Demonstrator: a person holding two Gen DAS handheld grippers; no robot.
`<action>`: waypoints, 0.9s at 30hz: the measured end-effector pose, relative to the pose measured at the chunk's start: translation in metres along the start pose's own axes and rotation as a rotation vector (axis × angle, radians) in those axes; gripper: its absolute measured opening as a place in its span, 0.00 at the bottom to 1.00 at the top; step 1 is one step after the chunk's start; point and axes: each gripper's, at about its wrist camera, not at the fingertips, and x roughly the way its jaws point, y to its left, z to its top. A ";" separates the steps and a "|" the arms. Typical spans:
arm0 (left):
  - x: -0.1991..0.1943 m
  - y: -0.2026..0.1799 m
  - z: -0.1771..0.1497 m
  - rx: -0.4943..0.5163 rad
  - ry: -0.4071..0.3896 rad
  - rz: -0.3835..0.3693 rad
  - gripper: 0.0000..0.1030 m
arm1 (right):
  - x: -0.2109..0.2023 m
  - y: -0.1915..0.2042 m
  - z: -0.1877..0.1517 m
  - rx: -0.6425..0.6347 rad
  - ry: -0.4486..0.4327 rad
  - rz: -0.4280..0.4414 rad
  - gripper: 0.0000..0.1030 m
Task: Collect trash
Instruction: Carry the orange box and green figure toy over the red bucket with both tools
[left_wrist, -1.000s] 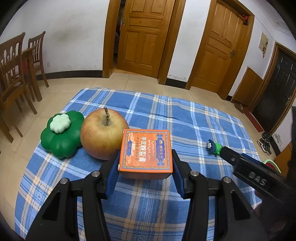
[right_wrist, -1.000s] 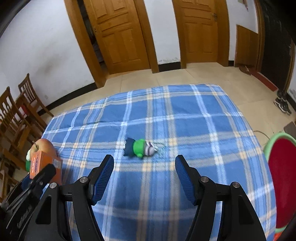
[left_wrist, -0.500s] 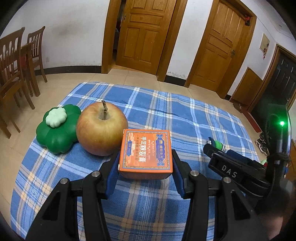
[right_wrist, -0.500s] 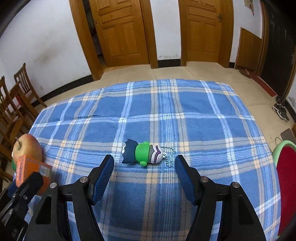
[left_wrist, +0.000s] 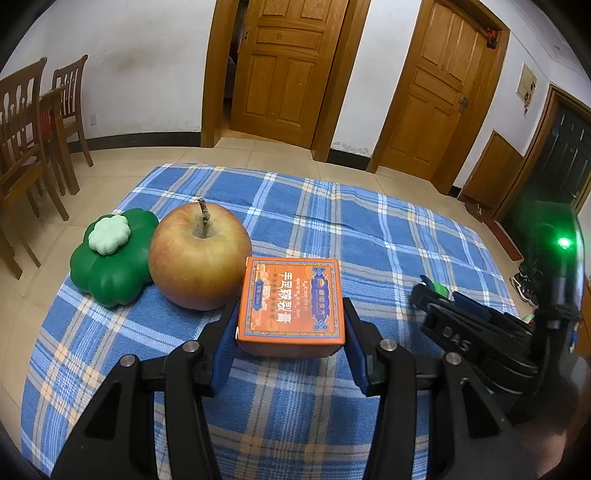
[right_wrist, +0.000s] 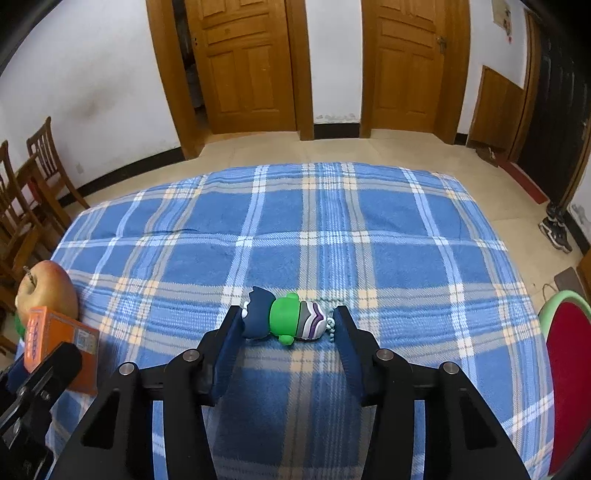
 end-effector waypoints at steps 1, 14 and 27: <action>0.000 0.000 0.000 0.001 0.000 0.000 0.50 | -0.004 -0.003 -0.002 0.007 -0.004 0.004 0.49; -0.004 -0.009 -0.001 0.032 -0.007 -0.021 0.50 | -0.084 -0.057 -0.037 0.075 -0.075 -0.014 0.49; -0.011 -0.028 -0.007 0.097 -0.025 -0.028 0.50 | -0.155 -0.103 -0.072 0.155 -0.143 -0.053 0.49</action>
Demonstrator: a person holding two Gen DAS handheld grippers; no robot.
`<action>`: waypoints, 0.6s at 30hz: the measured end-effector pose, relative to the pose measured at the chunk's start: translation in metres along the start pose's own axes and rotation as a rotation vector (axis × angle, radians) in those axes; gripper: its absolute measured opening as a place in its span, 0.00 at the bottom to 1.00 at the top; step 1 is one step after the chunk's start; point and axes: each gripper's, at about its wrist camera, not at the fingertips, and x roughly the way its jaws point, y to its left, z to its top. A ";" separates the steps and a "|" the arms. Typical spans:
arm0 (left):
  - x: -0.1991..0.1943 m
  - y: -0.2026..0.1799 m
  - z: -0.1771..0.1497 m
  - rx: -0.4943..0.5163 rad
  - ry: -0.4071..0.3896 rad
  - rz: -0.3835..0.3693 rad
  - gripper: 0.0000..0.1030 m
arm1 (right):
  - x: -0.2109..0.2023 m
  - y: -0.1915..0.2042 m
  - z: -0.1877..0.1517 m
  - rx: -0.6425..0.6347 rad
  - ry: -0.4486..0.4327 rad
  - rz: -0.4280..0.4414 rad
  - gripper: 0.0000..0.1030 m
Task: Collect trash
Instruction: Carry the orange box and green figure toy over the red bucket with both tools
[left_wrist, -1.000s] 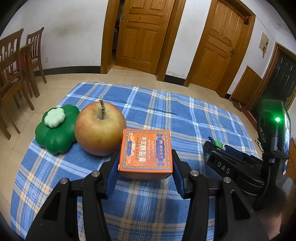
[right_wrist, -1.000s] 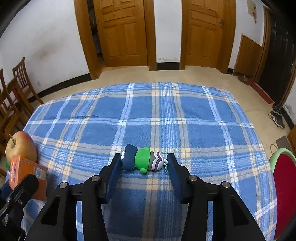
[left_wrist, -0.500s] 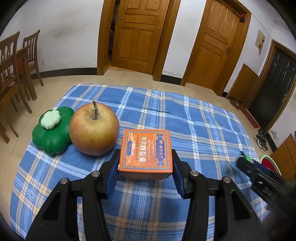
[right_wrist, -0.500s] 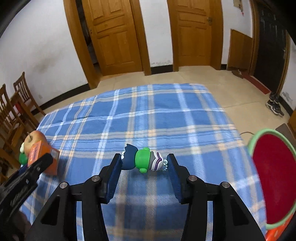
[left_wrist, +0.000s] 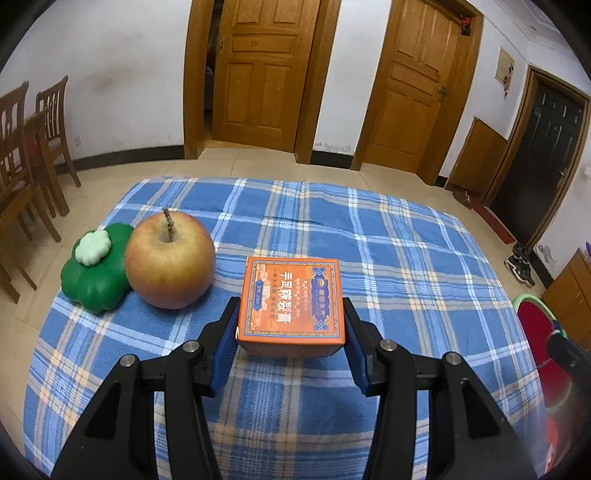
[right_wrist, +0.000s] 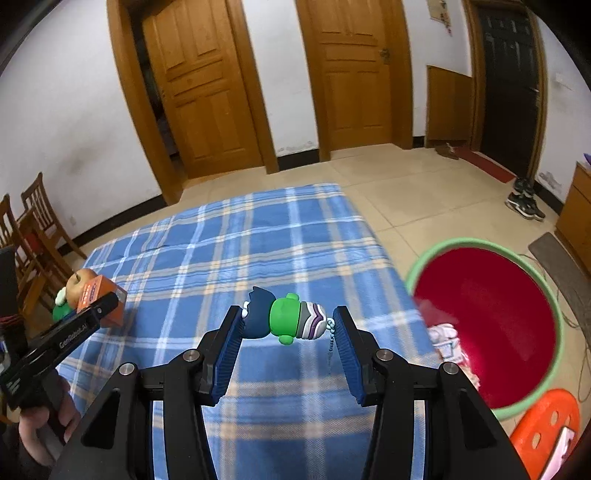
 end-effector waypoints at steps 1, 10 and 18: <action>-0.001 -0.003 -0.001 0.011 -0.005 -0.001 0.50 | -0.003 -0.005 -0.001 0.007 -0.004 -0.008 0.49; -0.007 -0.034 -0.007 0.113 -0.008 -0.014 0.50 | -0.028 -0.058 -0.011 0.102 -0.017 -0.067 0.49; -0.024 -0.074 -0.009 0.189 -0.006 -0.047 0.50 | -0.043 -0.101 -0.020 0.168 -0.034 -0.101 0.49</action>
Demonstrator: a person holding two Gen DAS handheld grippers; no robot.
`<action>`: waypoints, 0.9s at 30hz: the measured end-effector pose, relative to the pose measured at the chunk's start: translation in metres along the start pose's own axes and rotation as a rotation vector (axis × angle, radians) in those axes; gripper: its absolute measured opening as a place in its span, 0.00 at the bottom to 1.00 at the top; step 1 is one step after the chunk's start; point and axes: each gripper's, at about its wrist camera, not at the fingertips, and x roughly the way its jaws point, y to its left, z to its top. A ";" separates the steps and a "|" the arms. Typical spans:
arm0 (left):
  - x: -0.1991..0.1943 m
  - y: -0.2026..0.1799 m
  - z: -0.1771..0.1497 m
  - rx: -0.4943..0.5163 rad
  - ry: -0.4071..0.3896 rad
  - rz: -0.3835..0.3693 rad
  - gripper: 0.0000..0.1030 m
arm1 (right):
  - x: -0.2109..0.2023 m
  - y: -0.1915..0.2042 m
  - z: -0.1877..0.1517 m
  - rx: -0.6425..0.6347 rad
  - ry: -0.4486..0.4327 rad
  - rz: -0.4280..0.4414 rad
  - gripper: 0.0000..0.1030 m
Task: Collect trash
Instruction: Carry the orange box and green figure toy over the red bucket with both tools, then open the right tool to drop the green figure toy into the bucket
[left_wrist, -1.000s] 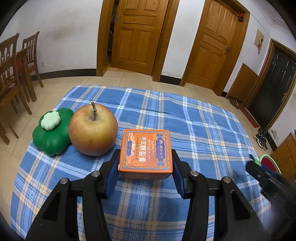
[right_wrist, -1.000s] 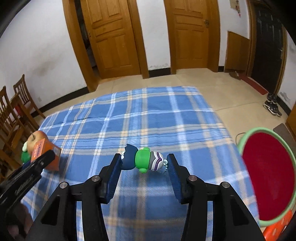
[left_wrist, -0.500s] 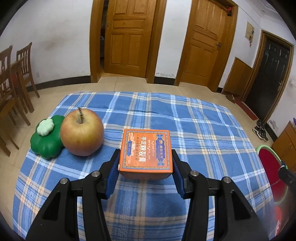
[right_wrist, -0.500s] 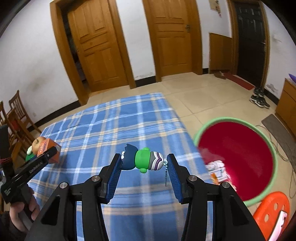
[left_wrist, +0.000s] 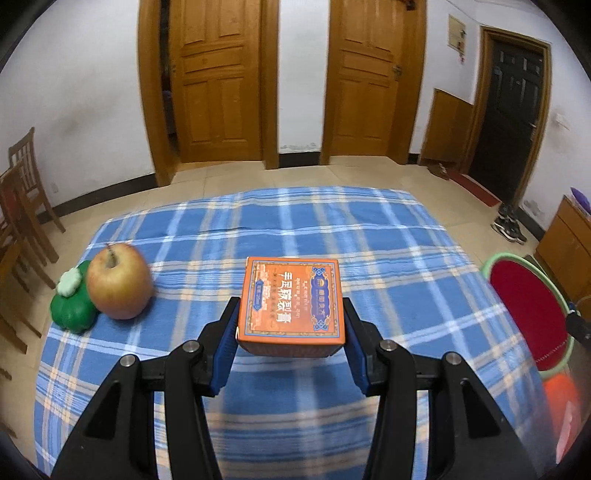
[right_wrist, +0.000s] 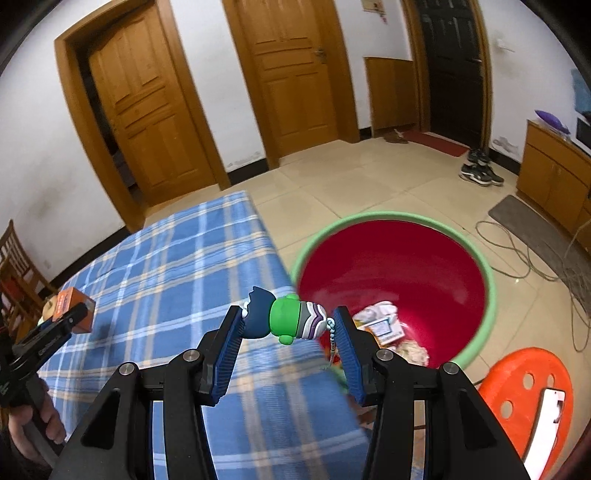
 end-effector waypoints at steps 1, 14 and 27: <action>-0.002 -0.007 0.001 0.007 0.003 -0.015 0.50 | -0.001 -0.005 0.000 0.006 -0.002 -0.002 0.49; -0.011 -0.100 0.004 0.083 0.050 -0.138 0.50 | 0.008 -0.072 -0.001 0.065 0.020 -0.019 0.49; 0.000 -0.185 0.001 0.188 0.111 -0.217 0.50 | 0.034 -0.116 0.005 0.084 0.035 -0.004 0.49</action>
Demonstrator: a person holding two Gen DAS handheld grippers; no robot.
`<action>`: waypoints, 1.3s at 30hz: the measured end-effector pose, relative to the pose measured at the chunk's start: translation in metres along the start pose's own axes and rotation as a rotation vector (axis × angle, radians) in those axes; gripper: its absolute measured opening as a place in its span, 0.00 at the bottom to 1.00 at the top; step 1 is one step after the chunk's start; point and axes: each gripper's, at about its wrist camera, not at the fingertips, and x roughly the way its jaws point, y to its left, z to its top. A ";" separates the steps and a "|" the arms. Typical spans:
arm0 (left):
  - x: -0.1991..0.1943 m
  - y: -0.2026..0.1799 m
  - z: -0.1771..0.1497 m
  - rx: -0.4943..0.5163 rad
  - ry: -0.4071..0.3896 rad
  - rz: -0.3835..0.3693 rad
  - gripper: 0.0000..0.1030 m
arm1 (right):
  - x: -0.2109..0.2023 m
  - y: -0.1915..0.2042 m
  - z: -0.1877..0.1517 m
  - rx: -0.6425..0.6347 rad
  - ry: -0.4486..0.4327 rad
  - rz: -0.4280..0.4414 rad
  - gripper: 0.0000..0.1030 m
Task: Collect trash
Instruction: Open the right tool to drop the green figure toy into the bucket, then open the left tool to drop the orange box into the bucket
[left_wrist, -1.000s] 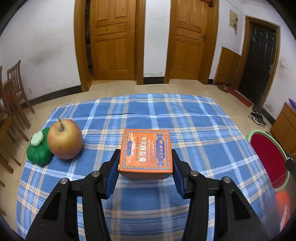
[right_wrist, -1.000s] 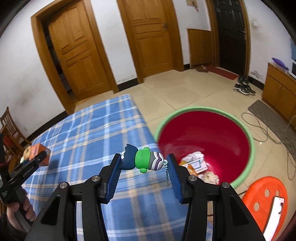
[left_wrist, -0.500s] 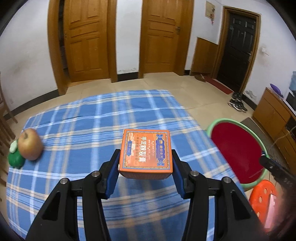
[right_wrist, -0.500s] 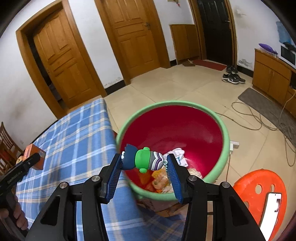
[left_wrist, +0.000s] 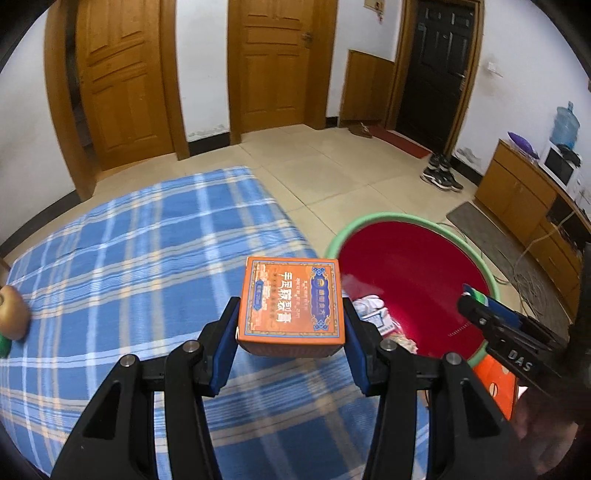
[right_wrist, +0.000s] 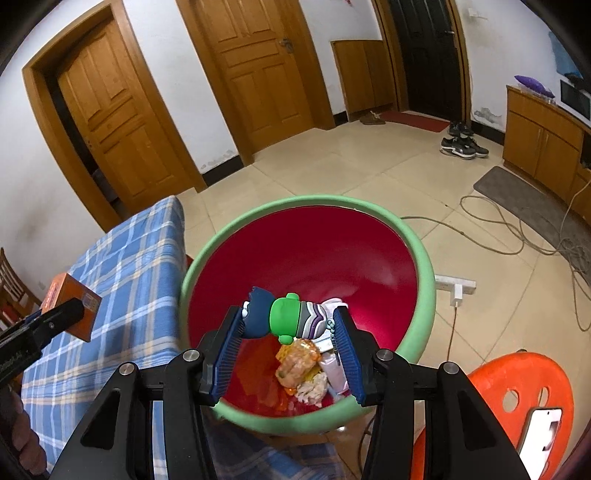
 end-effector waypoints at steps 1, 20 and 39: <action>0.002 -0.005 0.001 0.009 0.003 0.000 0.50 | 0.002 -0.002 0.001 0.000 -0.001 -0.002 0.49; 0.033 -0.047 0.004 0.079 0.056 -0.009 0.50 | 0.010 -0.019 0.013 -0.010 -0.019 0.019 0.58; 0.052 -0.078 0.006 0.146 0.085 -0.065 0.58 | -0.024 -0.041 0.009 0.075 -0.052 0.023 0.64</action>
